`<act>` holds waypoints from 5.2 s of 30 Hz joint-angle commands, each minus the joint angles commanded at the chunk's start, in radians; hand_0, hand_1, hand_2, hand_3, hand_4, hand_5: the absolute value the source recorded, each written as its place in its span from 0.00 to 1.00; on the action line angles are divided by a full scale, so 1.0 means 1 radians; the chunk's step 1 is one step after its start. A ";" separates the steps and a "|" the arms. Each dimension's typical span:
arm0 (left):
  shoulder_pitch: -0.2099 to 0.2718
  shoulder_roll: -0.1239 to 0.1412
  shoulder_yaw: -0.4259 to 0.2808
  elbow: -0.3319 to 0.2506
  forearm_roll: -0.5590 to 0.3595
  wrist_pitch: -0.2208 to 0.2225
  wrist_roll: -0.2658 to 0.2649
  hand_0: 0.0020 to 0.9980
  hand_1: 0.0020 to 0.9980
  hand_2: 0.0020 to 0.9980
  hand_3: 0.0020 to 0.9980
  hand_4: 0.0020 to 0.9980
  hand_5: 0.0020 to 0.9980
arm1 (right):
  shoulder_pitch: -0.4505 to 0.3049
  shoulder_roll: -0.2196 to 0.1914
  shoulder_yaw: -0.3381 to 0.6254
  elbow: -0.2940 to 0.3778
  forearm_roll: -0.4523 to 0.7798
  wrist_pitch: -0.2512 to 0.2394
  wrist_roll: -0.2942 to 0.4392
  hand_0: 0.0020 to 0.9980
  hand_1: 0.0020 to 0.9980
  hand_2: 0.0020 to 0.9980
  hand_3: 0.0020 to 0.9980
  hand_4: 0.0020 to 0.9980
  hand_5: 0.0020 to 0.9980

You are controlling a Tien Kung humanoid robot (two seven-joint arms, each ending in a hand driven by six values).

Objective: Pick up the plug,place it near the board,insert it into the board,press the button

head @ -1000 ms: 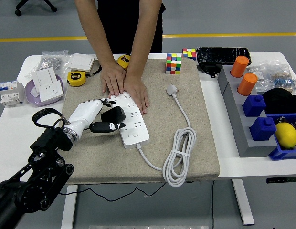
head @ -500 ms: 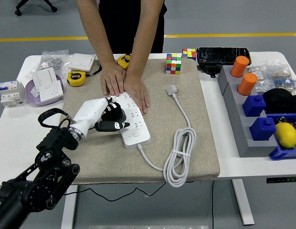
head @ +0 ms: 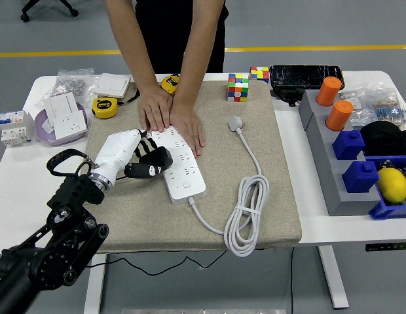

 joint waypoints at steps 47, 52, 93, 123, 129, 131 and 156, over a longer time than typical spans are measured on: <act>0.004 0.009 -0.087 -0.050 -0.030 -0.137 -0.091 0.90 1.00 0.99 1.00 1.00 0.83 | -0.001 0.001 -0.006 0.000 0.008 -0.002 -0.002 0.82 0.72 0.72 0.76 1.00 1.00; 0.002 0.006 -0.075 -0.040 -0.023 -0.140 -0.088 0.89 1.00 0.99 1.00 1.00 0.84 | -0.003 0.002 -0.007 0.000 0.007 -0.001 -0.002 0.82 0.72 0.72 0.76 1.00 1.00; -0.030 -0.013 -0.007 0.059 0.000 0.011 -0.049 0.30 0.21 0.32 0.48 0.72 0.02 | 0.003 0.002 0.000 0.000 0.007 -0.003 -0.002 0.82 0.72 0.72 0.76 1.00 1.00; -0.004 0.017 -0.195 0.100 0.000 -0.028 -0.063 0.31 0.23 0.31 0.48 0.70 0.04 | 0.000 0.002 -0.002 0.000 0.009 -0.003 -0.003 0.82 0.72 0.72 0.76 1.00 1.00; 0.004 0.014 -0.184 0.091 -0.046 -0.126 -0.072 0.45 0.55 0.51 0.52 0.99 0.38 | 0.003 0.002 -0.003 0.000 0.013 -0.004 -0.002 0.82 0.72 0.72 0.76 1.00 1.00; 0.007 0.012 -0.178 0.088 -0.123 -0.150 -0.068 0.81 0.93 0.89 0.88 1.00 1.00 | 0.004 0.003 -0.007 0.000 0.018 -0.004 -0.001 0.82 0.72 0.72 0.76 1.00 1.00; 0.198 -0.047 -0.344 -0.209 -1.081 -0.088 -0.272 0.82 0.91 0.86 0.85 1.00 1.00 | 0.000 0.011 -0.001 0.000 0.010 -0.003 -0.001 0.82 0.72 0.72 0.76 1.00 1.00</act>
